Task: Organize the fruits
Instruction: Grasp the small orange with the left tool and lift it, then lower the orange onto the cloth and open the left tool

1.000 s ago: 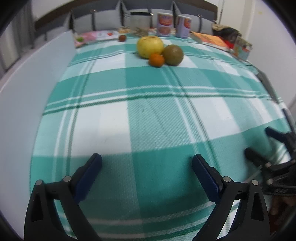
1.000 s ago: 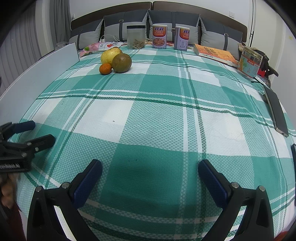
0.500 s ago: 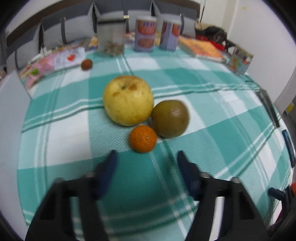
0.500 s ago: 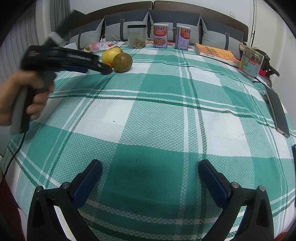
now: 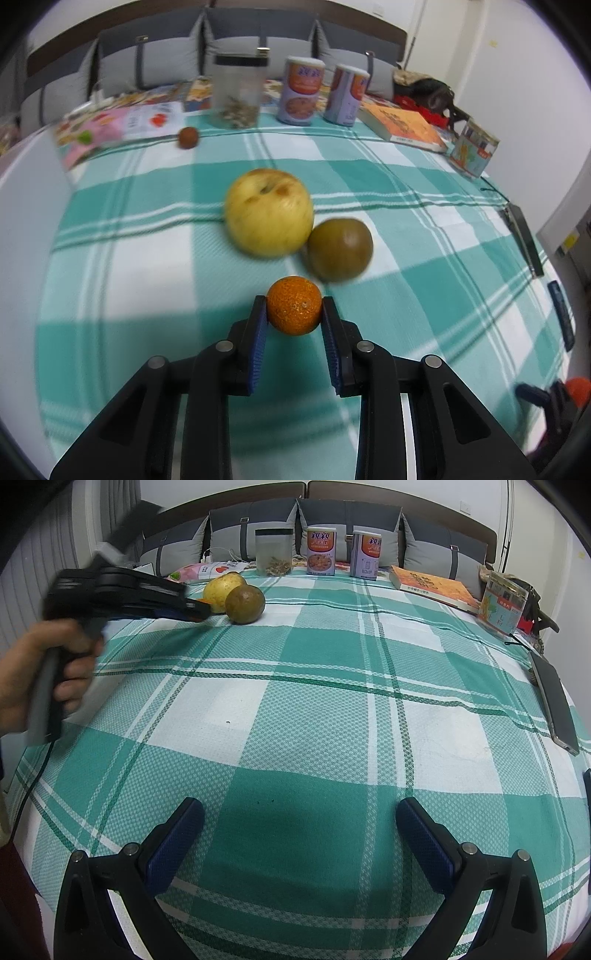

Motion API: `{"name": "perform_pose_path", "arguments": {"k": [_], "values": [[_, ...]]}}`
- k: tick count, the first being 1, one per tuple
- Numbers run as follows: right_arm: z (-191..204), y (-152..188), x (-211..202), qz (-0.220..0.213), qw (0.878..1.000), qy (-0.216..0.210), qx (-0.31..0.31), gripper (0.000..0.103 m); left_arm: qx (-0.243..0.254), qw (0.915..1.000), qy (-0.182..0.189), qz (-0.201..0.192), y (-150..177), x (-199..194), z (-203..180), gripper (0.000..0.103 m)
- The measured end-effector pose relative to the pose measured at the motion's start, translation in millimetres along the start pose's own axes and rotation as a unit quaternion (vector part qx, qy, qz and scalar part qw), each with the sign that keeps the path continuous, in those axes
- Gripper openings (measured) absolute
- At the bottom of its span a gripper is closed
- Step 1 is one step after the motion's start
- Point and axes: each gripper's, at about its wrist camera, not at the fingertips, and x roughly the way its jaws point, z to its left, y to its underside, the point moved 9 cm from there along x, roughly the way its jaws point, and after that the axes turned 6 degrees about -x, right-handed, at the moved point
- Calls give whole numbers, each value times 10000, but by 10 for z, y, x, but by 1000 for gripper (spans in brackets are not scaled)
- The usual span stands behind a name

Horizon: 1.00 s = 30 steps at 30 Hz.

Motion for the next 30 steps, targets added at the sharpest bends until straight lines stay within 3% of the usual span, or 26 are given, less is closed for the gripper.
{"name": "perform_pose_path", "arguments": {"k": [6,13,16,17,20,23,24,26,28,30], "values": [[0,3,0,2,10000,-1,0,103,-247,9992,-265,138,601,-597,218,29],[-1,4,1,1,10000,0,-1,103,-378,9966,-702,211,1190,-745,516,32],[1,3,2,-6,10000,9,0,103,-463,9954,-836,7,1266,-769,590,64],[0,1,5,-9,10000,13,3,103,-478,9946,-922,-23,1282,-765,606,83],[-1,4,8,-2,10000,13,20,103,-314,9921,-1215,-96,1317,-725,624,88],[-2,-25,23,210,9997,-79,-25,103,-303,9913,-1271,-147,1339,-724,645,91],[-9,-131,20,261,9995,-186,-55,103,-315,9913,-1266,-149,1339,-723,655,92],[10,-398,-48,-58,9993,-314,-175,103,-313,9913,-1266,-165,1343,-723,663,92],[56,-825,-39,-287,9979,-341,-473,103,-304,9912,-1280,-166,1345,-724,660,92],[157,-1267,140,-225,9958,-682,-571,103,-300,9912,-1277,-165,1342,-723,659,93]]}}
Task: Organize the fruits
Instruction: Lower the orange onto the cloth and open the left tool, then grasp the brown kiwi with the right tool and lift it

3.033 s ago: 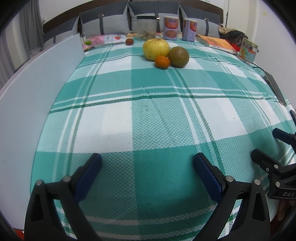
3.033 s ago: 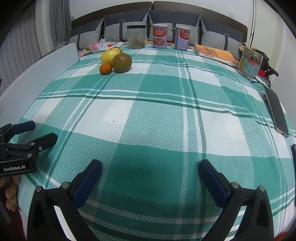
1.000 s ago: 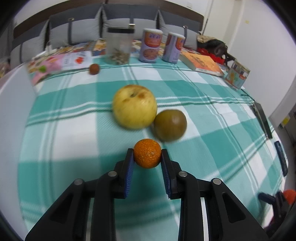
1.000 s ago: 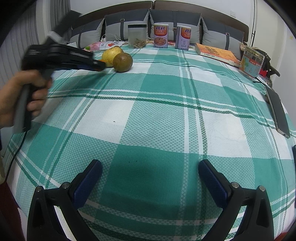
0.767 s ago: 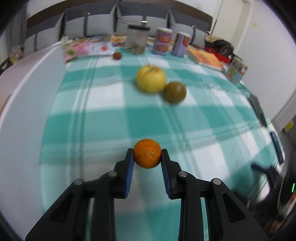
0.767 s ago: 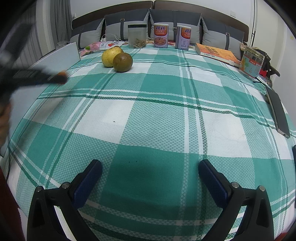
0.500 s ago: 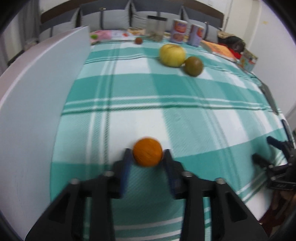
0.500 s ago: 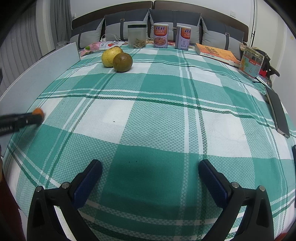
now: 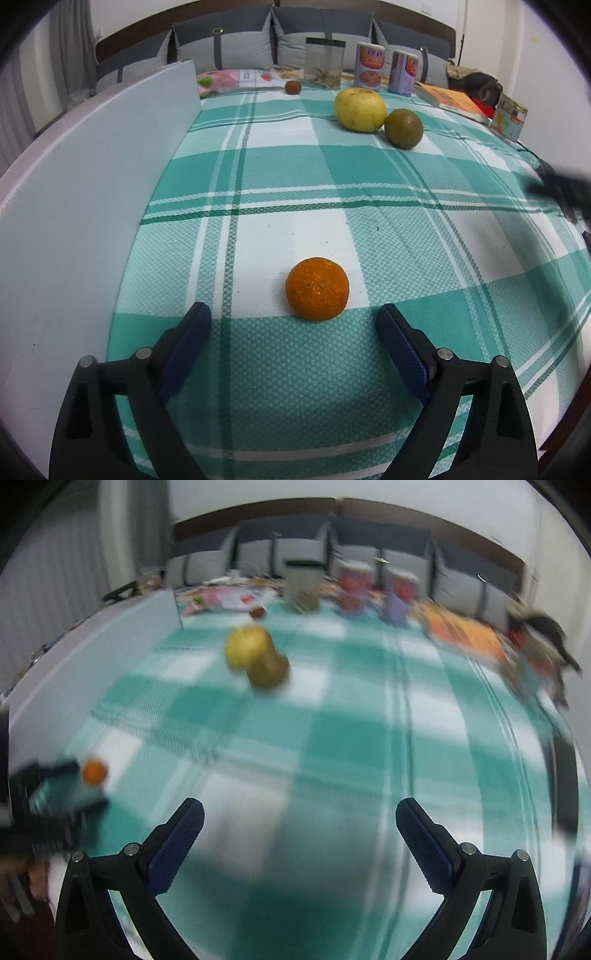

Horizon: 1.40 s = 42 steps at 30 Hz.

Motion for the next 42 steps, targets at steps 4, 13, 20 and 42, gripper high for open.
{"name": "perform_pose_path", "arguments": {"k": [4,13,20,42], "values": [[-10,-518,513,228,9987,-353,298,92,-3,10000,-2,-2,1,-2,0,93],[-27,-673,1087,344,9932,-503,994,48,-5,10000,2,-3,1,-4,3,93],[4,-274,456,470,9922,-1011,549,48,-6,10000,1,-4,1,-6,5,93],[179,561,170,2658,9598,-788,-430,49,-1,10000,16,-13,5,-12,10,93]]}}
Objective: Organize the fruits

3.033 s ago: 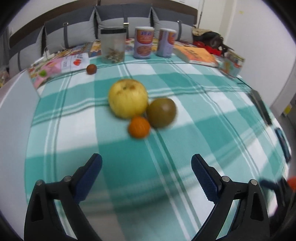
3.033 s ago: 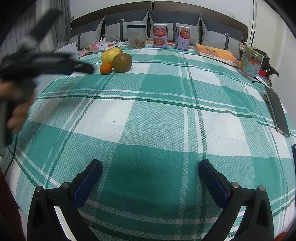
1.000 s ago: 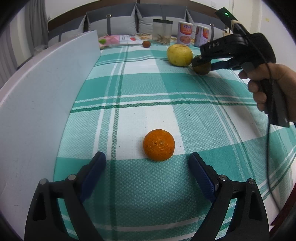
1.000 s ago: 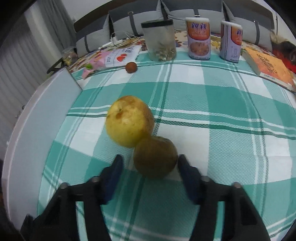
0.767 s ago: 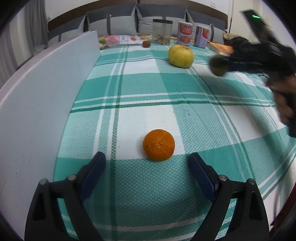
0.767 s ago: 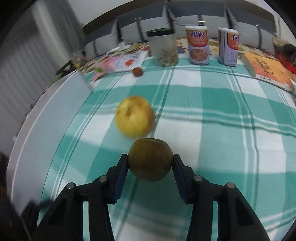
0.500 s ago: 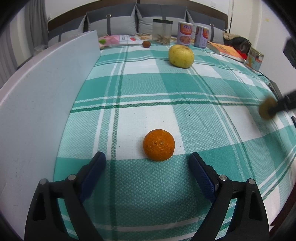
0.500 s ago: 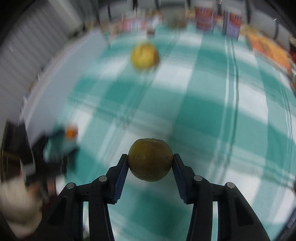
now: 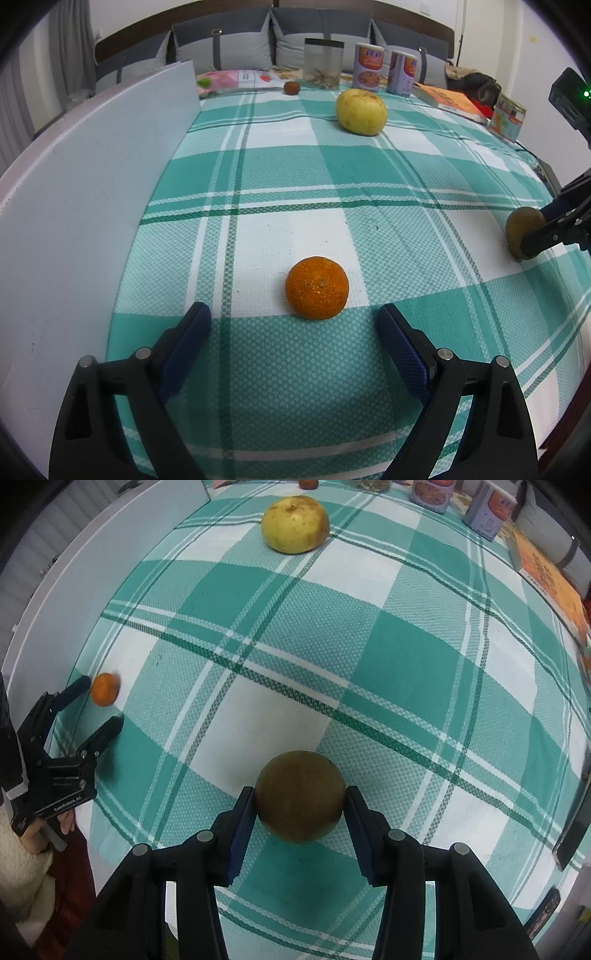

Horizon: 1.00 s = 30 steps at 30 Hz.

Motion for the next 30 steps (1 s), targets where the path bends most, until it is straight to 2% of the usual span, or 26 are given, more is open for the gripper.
{"name": "perform_pose_path", "arguments": {"k": [4,7,8,10,13,15,18,20,23,25,26,28,30], "values": [[-22,8,-95,-385,9991,-91,161,51,1,10000,0,-1,-1,1,1,93],[-66,39,-194,-846,9959,-60,322,74,0,10000,3,0,1,0,2,93],[-77,75,-245,-1036,9938,-44,397,79,-1,10000,5,-1,1,0,3,93],[-91,204,-319,-1363,9889,14,585,82,-5,10000,12,-1,3,-1,4,93],[-86,491,-316,-1821,9789,358,856,90,-5,10000,31,6,7,1,-5,93],[-44,644,-228,-2010,9732,661,897,90,2,9999,151,47,3,7,-20,97],[25,891,-55,-2102,9692,860,957,91,-69,9982,574,135,8,-41,-6,97],[72,968,-25,-2224,9658,990,896,102,-248,9955,881,228,24,-110,40,97],[78,937,26,-2063,9703,974,811,103,-460,9929,1031,374,0,-138,52,96],[18,918,-3,-2115,9689,773,1023,103,-280,9943,936,421,-43,-116,-18,95],[-9,890,-23,-2153,9679,605,1148,103,-157,9951,888,402,-68,-111,-59,92],[-83,813,-100,-2191,9657,335,1354,103,186,9961,762,407,-115,-81,-169,74],[-129,690,-207,-2219,9655,205,1349,103,472,9955,568,587,-129,34,-257,51]]}}
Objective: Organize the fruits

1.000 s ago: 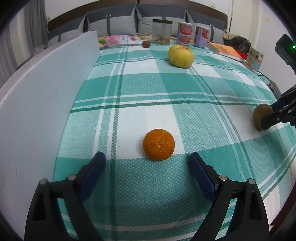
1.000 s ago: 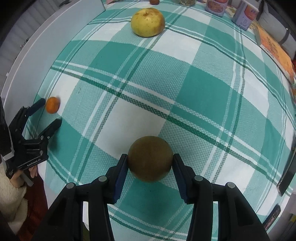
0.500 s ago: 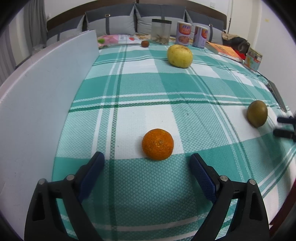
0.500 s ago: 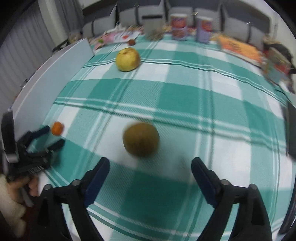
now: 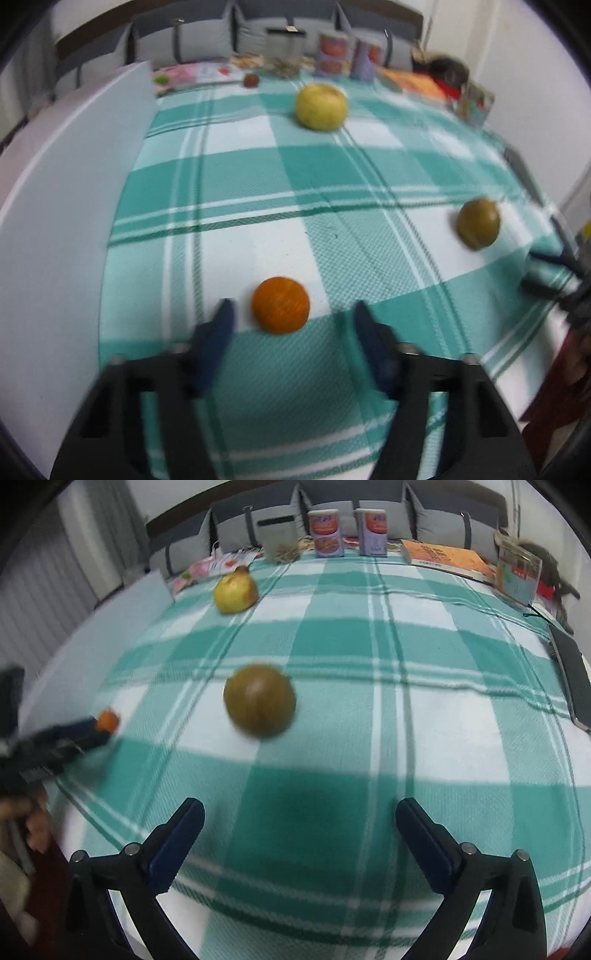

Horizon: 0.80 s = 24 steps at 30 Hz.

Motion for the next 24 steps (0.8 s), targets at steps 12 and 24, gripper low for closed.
{"name": "perform_pose_path", "arguments": {"k": [12,24], "values": [[336,-511,560,1335,9885,-61,-707,48,-322,9990,196,233,-63,-221,-9,27],[2146,-1679,-389,333,9766,-1737,-1226,48,-1154,9881,629,-800,-816,-2017,1041,27]]}}
